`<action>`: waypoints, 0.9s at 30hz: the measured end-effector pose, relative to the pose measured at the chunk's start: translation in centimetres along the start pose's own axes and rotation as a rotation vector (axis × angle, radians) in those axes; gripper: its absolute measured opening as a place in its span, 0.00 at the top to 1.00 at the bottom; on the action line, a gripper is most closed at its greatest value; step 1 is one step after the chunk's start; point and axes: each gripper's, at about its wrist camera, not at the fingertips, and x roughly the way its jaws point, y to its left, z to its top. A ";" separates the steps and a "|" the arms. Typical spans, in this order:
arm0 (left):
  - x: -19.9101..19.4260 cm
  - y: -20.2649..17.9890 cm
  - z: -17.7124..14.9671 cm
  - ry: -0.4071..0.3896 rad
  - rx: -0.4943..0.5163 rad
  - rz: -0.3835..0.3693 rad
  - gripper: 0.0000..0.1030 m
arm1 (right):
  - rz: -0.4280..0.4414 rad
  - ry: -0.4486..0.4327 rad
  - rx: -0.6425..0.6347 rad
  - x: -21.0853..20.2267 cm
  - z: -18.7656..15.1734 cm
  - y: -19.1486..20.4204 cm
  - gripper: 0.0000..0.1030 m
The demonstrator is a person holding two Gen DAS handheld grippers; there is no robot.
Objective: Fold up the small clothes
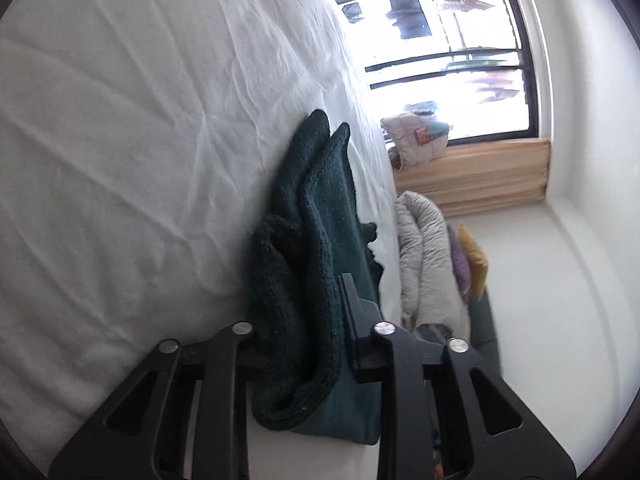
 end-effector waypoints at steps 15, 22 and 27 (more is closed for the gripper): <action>1.6 -4.6 -1.0 0.003 0.240 0.071 0.91 | -0.198 0.160 -0.091 6.9 -0.8 -2.0 0.63; 1.6 -14.1 -3.4 -0.028 0.580 0.079 0.92 | 0.003 0.158 0.077 2.7 1.0 -5.3 0.36; 7.6 -22.1 -11.3 0.091 1.002 0.109 0.92 | 0.160 0.189 0.226 -0.2 3.0 -9.5 0.32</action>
